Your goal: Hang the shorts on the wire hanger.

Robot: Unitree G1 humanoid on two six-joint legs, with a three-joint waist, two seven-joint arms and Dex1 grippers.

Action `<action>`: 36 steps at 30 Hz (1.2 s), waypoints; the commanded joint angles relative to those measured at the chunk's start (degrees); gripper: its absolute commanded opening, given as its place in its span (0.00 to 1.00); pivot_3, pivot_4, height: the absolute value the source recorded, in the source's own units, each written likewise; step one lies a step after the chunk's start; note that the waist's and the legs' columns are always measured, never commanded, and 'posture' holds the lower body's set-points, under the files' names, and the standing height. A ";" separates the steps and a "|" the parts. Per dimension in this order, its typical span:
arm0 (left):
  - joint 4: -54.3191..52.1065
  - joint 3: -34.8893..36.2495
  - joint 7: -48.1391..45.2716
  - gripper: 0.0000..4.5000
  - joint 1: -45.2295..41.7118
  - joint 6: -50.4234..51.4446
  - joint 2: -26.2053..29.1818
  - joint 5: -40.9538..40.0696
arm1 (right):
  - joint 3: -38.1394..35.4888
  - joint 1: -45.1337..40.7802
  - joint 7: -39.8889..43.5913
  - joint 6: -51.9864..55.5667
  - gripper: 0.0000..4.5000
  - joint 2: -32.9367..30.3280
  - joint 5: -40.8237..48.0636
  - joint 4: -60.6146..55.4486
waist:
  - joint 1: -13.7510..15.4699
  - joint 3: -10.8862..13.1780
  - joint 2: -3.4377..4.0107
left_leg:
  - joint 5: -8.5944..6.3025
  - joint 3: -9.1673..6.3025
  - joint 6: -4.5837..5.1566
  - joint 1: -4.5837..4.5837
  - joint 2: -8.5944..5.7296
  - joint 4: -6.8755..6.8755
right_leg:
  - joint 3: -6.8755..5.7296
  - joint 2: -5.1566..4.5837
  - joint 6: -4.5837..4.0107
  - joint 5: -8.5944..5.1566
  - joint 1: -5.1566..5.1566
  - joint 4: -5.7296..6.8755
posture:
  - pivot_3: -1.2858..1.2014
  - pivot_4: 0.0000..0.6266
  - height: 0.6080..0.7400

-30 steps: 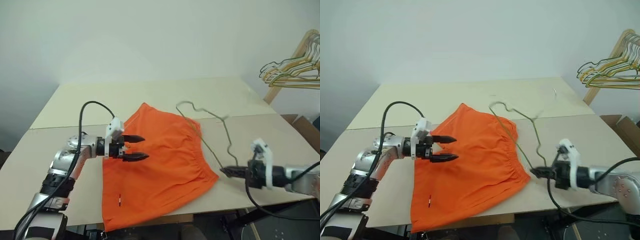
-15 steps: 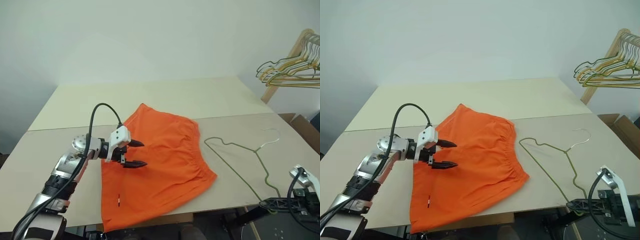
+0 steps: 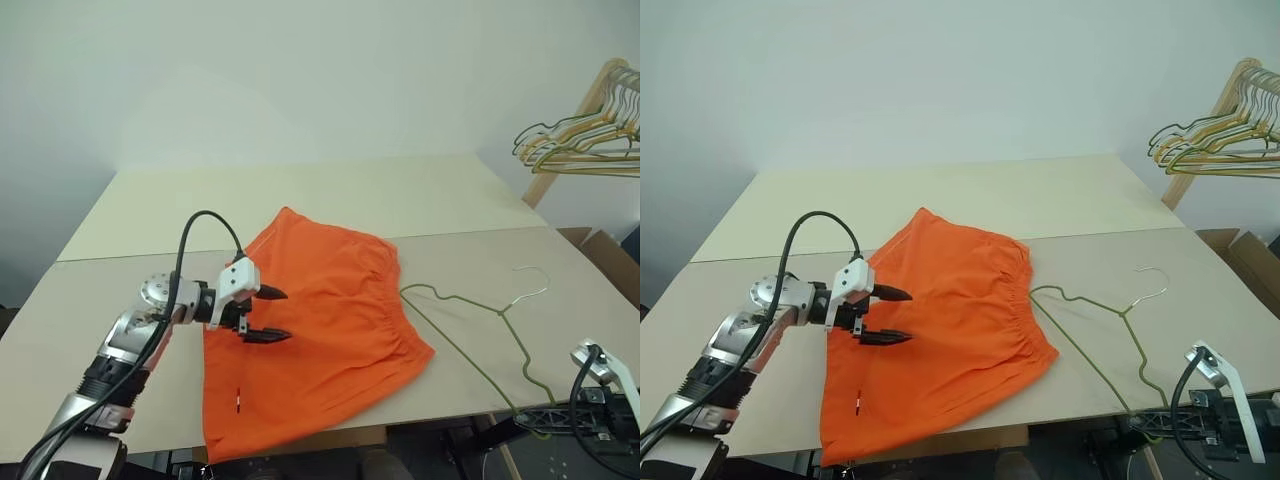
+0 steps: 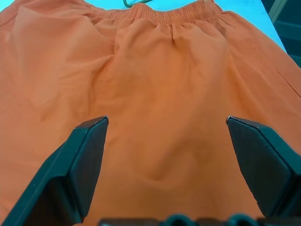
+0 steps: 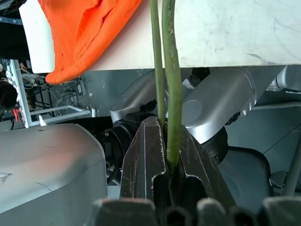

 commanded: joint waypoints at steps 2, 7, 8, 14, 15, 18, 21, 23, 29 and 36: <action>-1.97 0.72 -0.03 0.97 -0.26 -0.18 0.66 0.08 | -0.54 0.27 1.20 -0.02 0.00 0.12 0.66 -1.96 | 0.00 0.00 0.00 | 0.00 0.00 0.00 0.01 0.00 0.00 | 0.00 0.00 0.00 0.00 0.00 0.01 | 0.41 0.00 1.00; -2.16 0.68 -0.02 0.97 -0.21 -0.24 0.73 0.22 | -0.43 0.86 1.86 0.82 0.00 0.18 1.51 -3.43 | -0.01 0.00 0.00 | 0.00 0.00 0.00 0.02 0.00 0.01 | 0.01 0.01 0.00 0.00 0.00 0.02 | 0.41 0.00 1.00; -2.24 0.70 -0.01 0.97 -0.19 -0.16 0.74 0.17 | -0.45 1.40 2.45 0.68 0.00 -0.01 1.65 -4.03 | 0.00 0.00 0.00 | 0.00 0.00 0.00 0.02 0.00 0.00 | 0.00 0.01 0.00 0.00 0.00 0.03 | 0.41 0.00 1.00; -2.45 0.76 0.28 0.97 0.21 -0.23 0.79 0.31 | -0.91 0.72 1.62 1.84 0.00 0.12 0.64 -1.61 | 0.01 -0.01 -0.01 | 0.00 0.00 0.00 0.02 0.00 0.02 | 0.01 0.01 0.00 0.00 0.01 0.02 | 0.41 0.00 1.00; -2.54 0.77 0.35 0.97 0.34 -0.20 0.76 0.28 | -1.06 0.29 1.58 2.18 0.00 -0.08 0.41 -0.26 | 0.00 -0.01 -0.01 | 0.00 0.00 0.00 0.02 0.00 0.03 | 0.01 0.01 0.00 0.00 0.01 0.03 | 0.41 0.00 1.00; -2.64 0.72 0.47 0.97 0.53 -0.24 0.63 0.27 | -0.59 0.15 2.22 2.37 0.00 -0.99 0.08 1.27 | 0.03 -0.01 0.00 | 0.00 0.00 0.00 0.04 0.00 0.03 | 0.00 0.01 0.00 0.00 0.03 0.03 | 0.41 0.00 1.00; -2.62 0.50 0.55 0.97 0.56 -0.34 0.37 0.34 | 0.49 0.59 2.98 2.47 0.00 -1.37 0.31 0.75 | 0.02 -0.03 0.02 | 0.00 0.00 0.00 0.04 0.00 0.03 | 0.00 0.01 0.00 0.00 0.02 0.04 | 0.41 0.00 1.00; -2.64 0.43 0.54 0.97 0.55 -0.34 0.27 0.33 | 1.08 1.20 3.95 2.32 0.00 -1.54 0.82 -0.41 | 0.01 -0.03 0.01 | 0.00 0.00 0.00 0.04 0.00 0.03 | 0.00 0.01 0.00 0.00 0.03 0.04 | 0.41 0.00 1.00; -2.91 0.62 0.45 0.97 1.06 -0.36 0.64 0.33 | 3.71 1.95 7.51 2.19 0.00 -3.08 1.99 -3.87 | 0.01 -0.05 0.04 | 0.00 0.00 0.00 0.05 0.00 0.05 | 0.01 0.01 0.00 0.00 0.03 0.08 | 0.41 0.00 1.00; -4.32 1.07 1.33 0.97 3.03 -0.24 1.03 0.40 | 4.77 0.14 10.11 0.86 0.00 -3.97 1.32 -1.89 | 0.14 -0.06 0.03 | 0.00 0.00 0.00 0.05 0.00 0.07 | 0.00 0.02 0.00 0.00 0.03 0.08 | 0.42 0.00 1.00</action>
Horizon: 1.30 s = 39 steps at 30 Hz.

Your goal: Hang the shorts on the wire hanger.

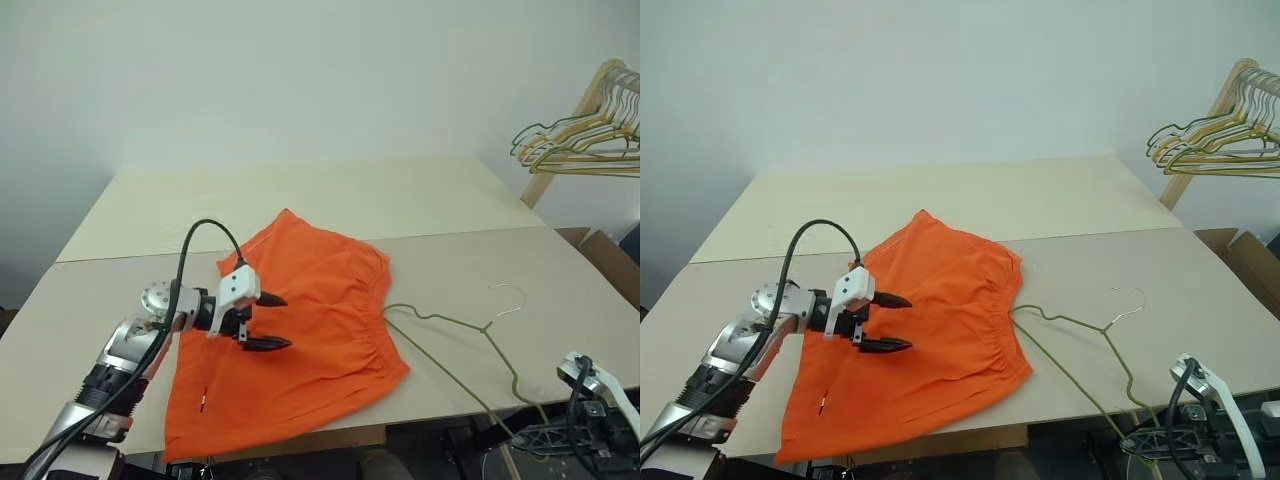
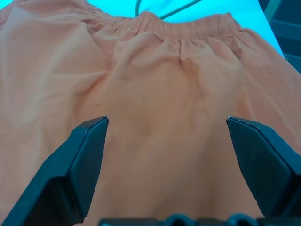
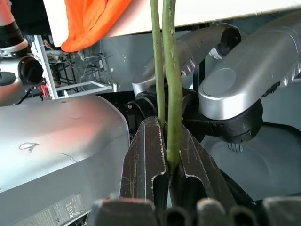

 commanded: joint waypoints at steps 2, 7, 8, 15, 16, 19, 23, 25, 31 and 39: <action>-2.42 1.05 0.74 0.97 0.74 -0.45 0.87 0.19 | -0.45 -0.26 3.36 -1.33 0.00 -1.75 0.82 -0.36 | 0.10 -0.01 0.01 | 0.00 0.00 0.00 0.00 0.00 0.00 | 0.00 0.00 0.00 0.00 0.00 0.02 | 0.42 0.00 1.00; -3.15 0.90 1.06 0.97 1.23 -0.20 1.02 0.18 | 0.36 0.08 4.87 -2.11 0.00 -1.48 1.30 -2.06 | 0.29 -0.01 0.00 | 0.00 0.00 0.00 0.00 0.00 0.02 | 0.00 -0.01 0.00 0.00 0.00 0.02 | 0.42 0.00 1.00; -3.20 0.87 1.08 0.97 1.22 -0.14 1.04 0.17 | 0.45 0.53 5.62 -2.53 0.00 -1.74 1.35 -2.71 | 0.34 -0.01 0.00 | 0.00 0.00 0.00 0.00 0.00 0.02 | 0.00 -0.01 0.00 0.00 0.00 0.02 | 0.42 0.00 1.00; -3.09 0.25 1.10 0.97 1.16 -0.35 1.03 0.63 | 0.48 5.07 9.76 -5.95 0.00 -3.47 -0.26 -5.04 | 1.08 -0.02 0.00 | -0.01 0.00 0.01 0.00 0.00 0.02 | -0.01 0.00 0.00 0.00 -0.01 0.03 | 0.42 0.00 1.00; -3.00 -0.05 1.14 0.97 1.15 -0.49 0.87 0.84 | 0.76 5.53 9.85 -6.56 0.00 -3.50 -0.74 -5.00 | 1.26 -0.03 0.00 | -0.01 0.00 0.01 0.00 0.00 0.03 | 0.00 -0.01 0.00 0.00 -0.01 0.03 | 0.42 0.00 1.00; -3.26 -0.77 1.10 0.97 1.17 -0.62 0.38 1.26 | 1.06 6.75 10.83 -8.87 0.00 -3.96 -1.84 -5.49 | 1.50 -0.04 -0.01 | -0.01 0.01 0.01 0.01 -0.01 0.04 | -0.01 0.00 0.00 0.00 0.00 0.02 | 0.42 0.00 1.00; -3.55 -1.37 1.16 0.97 1.11 -0.62 -0.18 1.52 | 2.08 3.05 10.04 -10.32 0.00 -2.96 -2.82 -3.68 | 1.52 -0.04 -0.02 | -0.01 0.01 0.01 0.01 -0.01 0.06 | -0.01 0.00 0.00 0.00 0.00 0.02 | 0.41 0.00 1.00; -3.52 -1.63 0.93 0.97 1.04 -0.87 -0.38 1.88 | 3.75 -1.95 7.75 -9.14 0.00 -1.52 -3.18 -0.68 | 1.33 -0.05 -0.03 | -0.01 0.02 0.00 0.02 -0.01 0.08 | 0.00 0.00 0.00 0.00 0.00 0.02 | 0.41 0.00 1.00; -3.69 -1.74 0.98 0.97 1.13 -0.99 -0.48 2.17 | 7.23 -8.57 6.12 -8.32 0.00 0.35 -3.61 1.79 | 1.59 -0.09 0.02 | -0.01 0.02 0.00 0.07 0.00 0.07 | 0.01 0.02 0.00 0.00 0.00 0.09 | 0.42 0.00 1.00; -5.28 -1.20 1.47 0.97 3.07 -0.60 0.23 1.92 | 7.39 -2.67 7.39 -8.96 0.00 -2.52 -3.76 -1.28 | 1.78 -0.09 0.02 | -0.02 0.03 0.02 0.07 -0.02 0.15 | 0.03 -0.05 0.00 0.00 -0.06 0.34 | 0.42 0.00 1.00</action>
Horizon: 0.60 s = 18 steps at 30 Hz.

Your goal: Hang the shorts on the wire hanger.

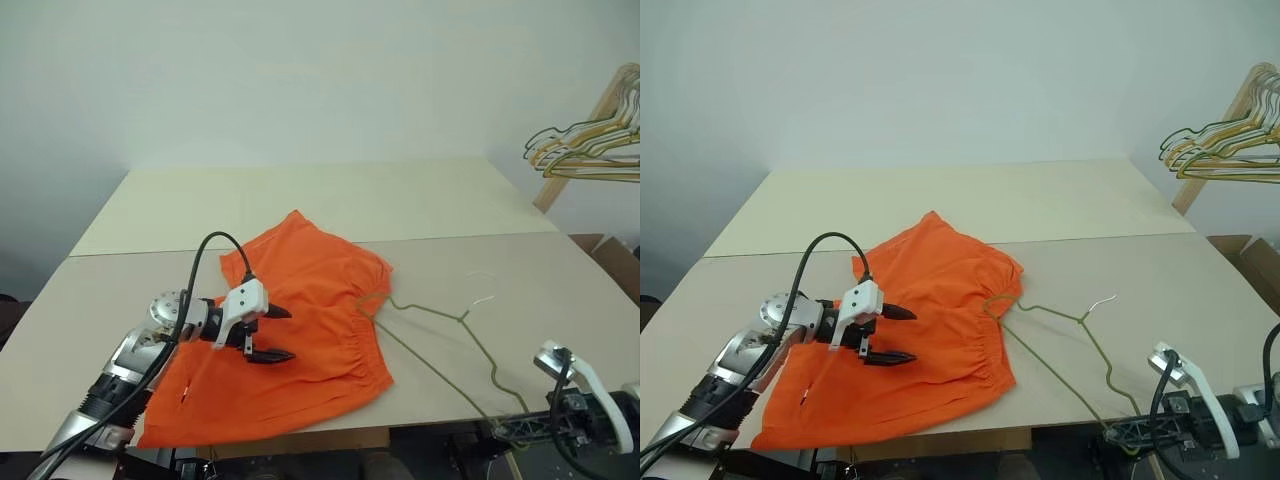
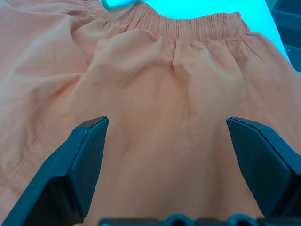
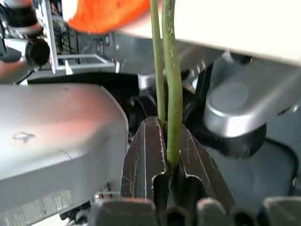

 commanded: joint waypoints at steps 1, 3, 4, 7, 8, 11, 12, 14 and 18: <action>-2.32 0.94 0.29 0.97 0.29 -0.44 0.76 -0.23 | -4.96 4.28 3.31 -0.74 0.00 -2.79 0.83 -0.52 | 0.05 0.00 0.00 | 0.00 0.00 0.00 0.00 0.00 0.00 | 0.00 0.00 0.00 0.00 0.00 0.01 | 0.42 0.00 1.00; -2.58 1.07 0.38 0.97 0.64 -0.36 0.91 -0.29 | -8.17 9.31 5.94 -2.27 0.00 -4.20 0.10 -0.65 | 0.12 0.00 0.00 | 0.00 0.00 0.00 -0.01 0.00 0.00 | 0.00 0.00 0.00 0.00 0.01 0.01 | 0.42 0.00 1.00; -2.66 1.12 0.35 0.97 0.79 -0.36 0.98 -0.35 | -9.77 11.96 6.95 -2.90 0.00 -4.80 -0.68 -0.44 | 0.18 0.00 0.01 | 0.00 0.01 0.00 0.02 -0.01 0.00 | 0.01 0.01 0.00 0.00 0.02 0.00 | 0.42 0.00 1.00; -2.66 1.03 0.21 0.97 1.06 -0.39 1.06 -0.45 | -14.51 17.51 9.67 -4.32 0.00 -5.82 -2.02 0.39 | 0.16 -0.01 -0.04 | -0.01 0.01 0.01 0.04 0.01 0.01 | 0.00 0.04 0.01 -0.01 0.05 -0.02 | 0.41 0.00 1.00; -2.62 0.88 0.16 0.97 1.14 -0.45 1.01 -0.43 | -15.87 18.80 10.60 -4.64 0.00 -5.98 -2.26 0.34 | 0.08 -0.01 -0.04 | -0.01 0.02 0.01 0.02 0.01 0.01 | 0.00 0.05 0.01 -0.01 0.05 -0.05 | 0.41 0.00 1.00; -2.45 0.47 0.01 0.97 1.02 -0.55 0.75 -0.33 | -17.92 21.49 12.26 -5.32 0.00 -6.04 -2.79 -1.61 | -0.25 -0.01 -0.04 | -0.01 0.05 0.01 0.04 0.01 0.01 | 0.03 0.06 0.02 -0.02 0.04 -0.05 | 0.41 0.00 1.00; -2.33 0.23 0.01 0.97 0.80 -0.53 0.50 -0.26 | -18.11 22.30 12.47 -5.35 0.00 -5.92 -2.79 -3.09 | -0.31 -0.01 -0.04 | -0.01 0.05 0.00 0.05 0.02 0.01 | 0.04 0.08 0.02 -0.02 0.04 -0.05 | 0.41 0.00 1.00; -2.17 -0.04 0.02 0.97 0.42 -0.47 0.12 -0.16 | -17.71 22.89 11.73 -5.10 0.00 -5.52 -2.74 -5.02 | -0.33 -0.01 -0.04 | -0.01 0.05 0.00 0.05 0.03 0.00 | 0.05 0.11 0.01 -0.02 0.03 -0.04 | 0.41 0.00 1.00; -2.29 0.21 0.00 0.97 0.34 -0.27 0.20 -0.23 | -15.50 22.67 9.47 -4.96 0.00 -4.47 -3.27 -6.42 | -0.29 0.01 -0.09 | -0.01 0.06 0.00 0.04 0.03 0.00 | 0.09 0.12 0.01 -0.02 0.03 -0.06 | 0.41 0.00 1.00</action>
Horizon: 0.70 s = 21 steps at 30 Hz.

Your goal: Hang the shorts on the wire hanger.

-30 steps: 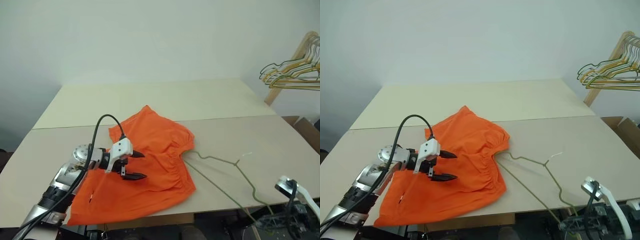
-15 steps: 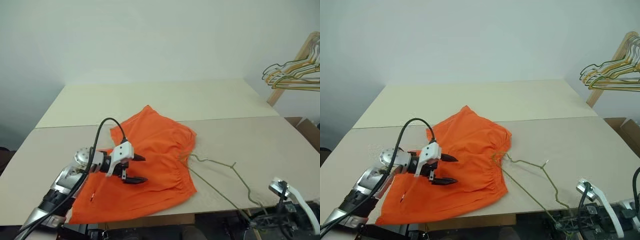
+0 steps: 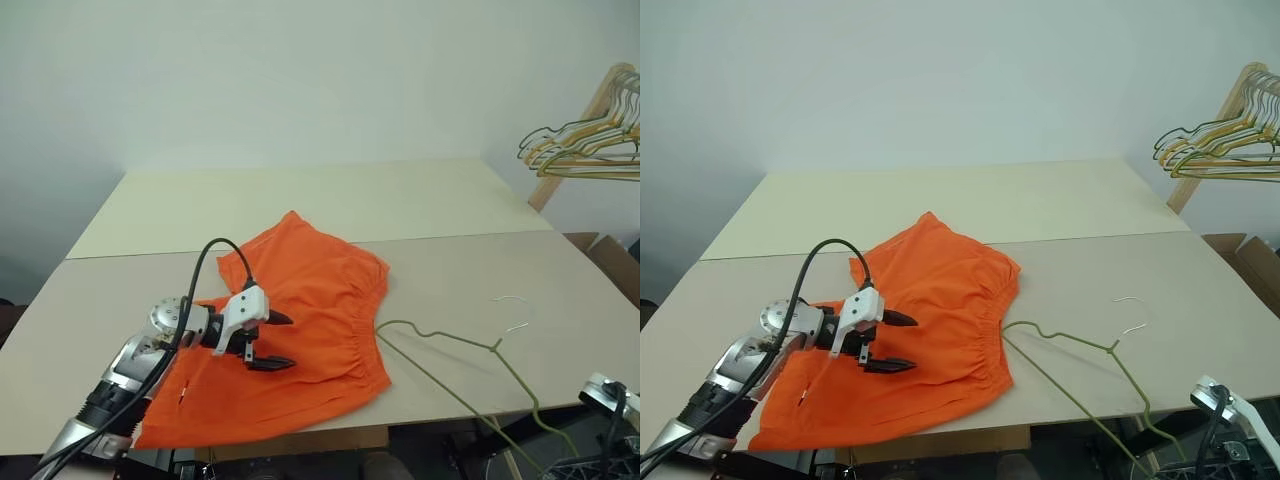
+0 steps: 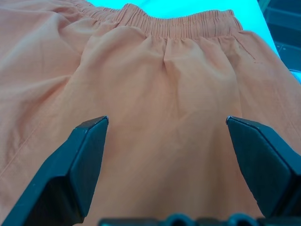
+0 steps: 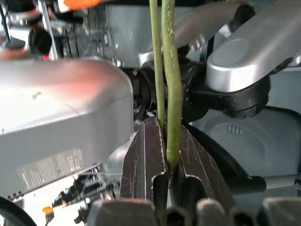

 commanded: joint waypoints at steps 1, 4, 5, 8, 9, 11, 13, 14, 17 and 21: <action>-1.25 0.61 -0.16 0.97 -0.81 -0.36 0.52 -0.23 | 0.72 -0.30 -0.17 -0.53 0.00 0.49 -0.18 -1.52 | 0.04 0.01 -0.02 | 0.00 0.00 0.00 0.00 0.00 0.00 | 0.00 0.00 0.00 0.00 0.00 0.00 | 0.41 0.00 1.00; -1.83 0.89 -0.11 0.97 -0.08 -0.23 1.07 -0.28 | 0.64 0.02 0.19 -1.05 0.00 0.56 -0.47 -1.80 | 0.13 0.01 -0.02 | -0.01 0.00 0.01 -0.01 0.00 0.00 | 0.00 -0.01 0.00 0.00 -0.01 -0.01 | 0.41 0.00 1.00; -2.00 0.96 -0.06 0.97 0.17 -0.20 1.21 -0.33 | 0.80 -0.36 0.06 -0.85 0.00 0.57 -0.48 -1.26 | 0.15 0.01 -0.02 | -0.01 0.00 0.01 -0.02 0.00 0.00 | 0.00 -0.01 0.00 0.00 -0.02 -0.01 | 0.41 0.00 1.00; -2.26 0.98 0.17 0.97 0.59 -0.16 1.33 -0.40 | 0.92 -0.55 -0.02 -1.01 0.00 0.45 -1.11 -0.43 | 0.14 0.01 -0.01 | -0.01 0.01 0.01 -0.01 0.00 0.00 | 0.01 -0.01 0.00 0.00 -0.01 -0.02 | 0.41 0.00 1.00; -2.37 0.99 0.23 0.97 0.66 -0.08 1.33 -0.45 | 0.94 -0.65 0.03 -0.96 0.00 0.38 -1.29 0.04 | 0.14 0.01 -0.02 | -0.01 0.01 0.01 0.00 0.00 0.00 | 0.01 -0.01 0.00 0.00 -0.01 -0.02 | 0.41 0.00 1.00; -2.54 0.99 0.31 0.97 0.76 0.03 1.26 -0.51 | 0.82 -0.61 0.42 -1.31 0.00 0.23 -1.79 1.05 | 0.21 0.01 -0.03 | -0.01 0.01 0.01 0.00 0.00 0.00 | 0.01 -0.01 0.00 0.00 -0.01 -0.02 | 0.41 0.00 1.00; -2.52 0.96 0.39 0.97 0.78 0.02 1.15 -0.51 | 0.68 -0.64 0.69 -1.46 0.00 0.16 -2.15 1.92 | 0.24 0.01 -0.02 | -0.01 0.01 0.01 0.00 -0.01 0.00 | 0.01 -0.01 0.00 0.00 0.00 -0.03 | 0.41 0.00 1.00; -2.53 0.94 0.41 0.97 0.80 0.01 1.13 -0.52 | 0.67 -0.53 0.84 -1.63 0.00 0.10 -2.32 2.09 | 0.22 0.01 -0.02 | -0.01 0.02 0.01 -0.01 -0.01 0.00 | 0.01 -0.01 0.00 0.00 -0.01 -0.03 | 0.41 0.00 1.00; -2.75 0.87 0.47 0.97 0.93 0.10 1.11 -0.56 | 0.54 0.34 1.09 -1.88 0.00 0.11 -2.48 1.55 | 0.17 0.01 -0.02 | -0.01 0.02 0.01 -0.01 0.00 0.00 | 0.01 -0.01 0.00 0.00 -0.01 -0.03 | 0.41 0.00 1.00; -3.15 0.87 0.50 0.97 1.18 0.35 1.17 -0.70 | 1.20 1.21 1.09 -2.40 0.00 0.20 -2.63 0.11 | 0.19 0.00 -0.01 | -0.01 0.02 0.01 -0.01 0.00 0.00 | 0.02 -0.01 0.00 0.00 -0.01 -0.03 | 0.41 0.00 1.00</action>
